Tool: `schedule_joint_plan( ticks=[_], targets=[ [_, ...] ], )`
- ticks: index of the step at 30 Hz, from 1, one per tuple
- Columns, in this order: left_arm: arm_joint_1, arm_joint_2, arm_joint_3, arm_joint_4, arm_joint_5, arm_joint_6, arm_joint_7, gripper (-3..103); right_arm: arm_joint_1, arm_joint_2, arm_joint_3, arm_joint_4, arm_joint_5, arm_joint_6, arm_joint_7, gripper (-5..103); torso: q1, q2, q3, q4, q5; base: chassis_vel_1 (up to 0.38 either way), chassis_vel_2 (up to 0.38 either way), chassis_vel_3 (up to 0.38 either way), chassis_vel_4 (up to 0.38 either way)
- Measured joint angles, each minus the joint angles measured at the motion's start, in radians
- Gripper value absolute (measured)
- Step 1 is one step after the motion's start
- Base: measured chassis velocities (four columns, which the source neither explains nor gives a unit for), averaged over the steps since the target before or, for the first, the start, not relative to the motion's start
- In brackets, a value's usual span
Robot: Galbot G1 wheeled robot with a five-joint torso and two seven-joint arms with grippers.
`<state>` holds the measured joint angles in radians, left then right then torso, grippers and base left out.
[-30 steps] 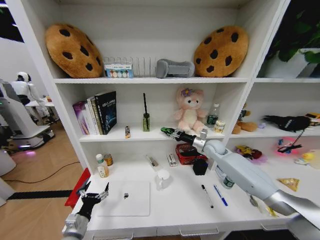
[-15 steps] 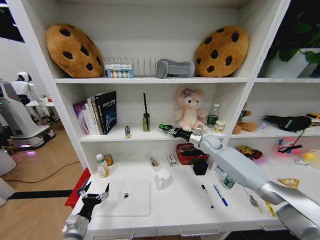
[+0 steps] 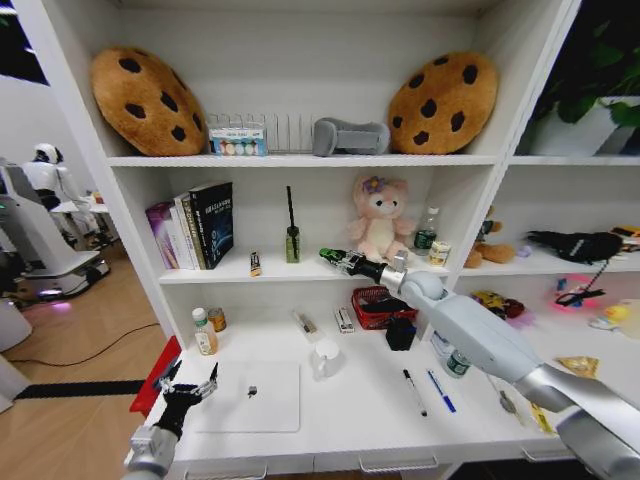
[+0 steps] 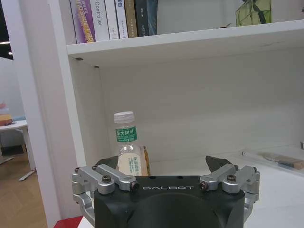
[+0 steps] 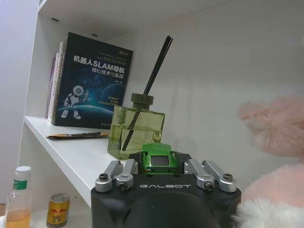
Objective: Organize the objects on the table.
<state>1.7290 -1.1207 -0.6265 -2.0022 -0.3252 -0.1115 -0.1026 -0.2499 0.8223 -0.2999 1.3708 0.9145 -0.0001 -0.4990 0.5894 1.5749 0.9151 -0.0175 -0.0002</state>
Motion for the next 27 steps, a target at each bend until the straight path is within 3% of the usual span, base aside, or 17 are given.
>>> schedule_joint_plan(
  ticks=[16, 18, 21, 25, 26, 27],
  targets=[
    [-0.001, 0.002, -0.005, 0.0, -0.006, -0.002, -0.002, 100, 0.014, 0.018, -0.019, -0.016, 0.005, -0.007, -0.002, 35, 0.0, 0.0, 0.0, 0.0, 0.0, 0.0, 0.0, 0.0, 0.0],
    [-0.003, 0.003, -0.005, 0.001, -0.007, -0.002, -0.002, 100, 0.015, 0.018, -0.019, -0.016, 0.008, -0.012, -0.001, 40, 0.0, 0.0, 0.0, 0.0, 0.0, 0.0, 0.0, 0.0, 0.0],
    [-0.004, 0.004, -0.008, -0.001, -0.012, -0.001, -0.005, 100, 0.019, 0.018, -0.019, -0.019, 0.01, -0.019, -0.002, 57, 0.0, 0.0, 0.0, 0.0, -0.0001, 0.0, 0.0, 0.0, 0.0],
    [-0.003, 0.006, -0.009, -0.005, -0.015, -0.001, -0.005, 100, 0.018, 0.018, -0.018, -0.021, 0.009, -0.019, -0.002, 62, 0.0, 0.0, 0.0, 0.0, 0.0, 0.0, 0.0, 0.0, 0.0],
    [-0.003, 0.006, -0.011, -0.007, -0.016, 0.0, -0.006, 100, 0.018, 0.018, -0.016, -0.021, 0.01, -0.019, -0.002, 73, 0.0, 0.0, 0.0, 0.0, 0.0, 0.0, 0.0, 0.0, 0.0],
    [-0.002, 0.006, -0.012, -0.007, -0.016, 0.0, -0.006, 100, 0.018, 0.017, -0.014, -0.02, 0.011, -0.019, -0.002, 73, 0.0, 0.0, 0.0, 0.0, 0.0, 0.0, 0.0, 0.0, 0.0]
  ],
)
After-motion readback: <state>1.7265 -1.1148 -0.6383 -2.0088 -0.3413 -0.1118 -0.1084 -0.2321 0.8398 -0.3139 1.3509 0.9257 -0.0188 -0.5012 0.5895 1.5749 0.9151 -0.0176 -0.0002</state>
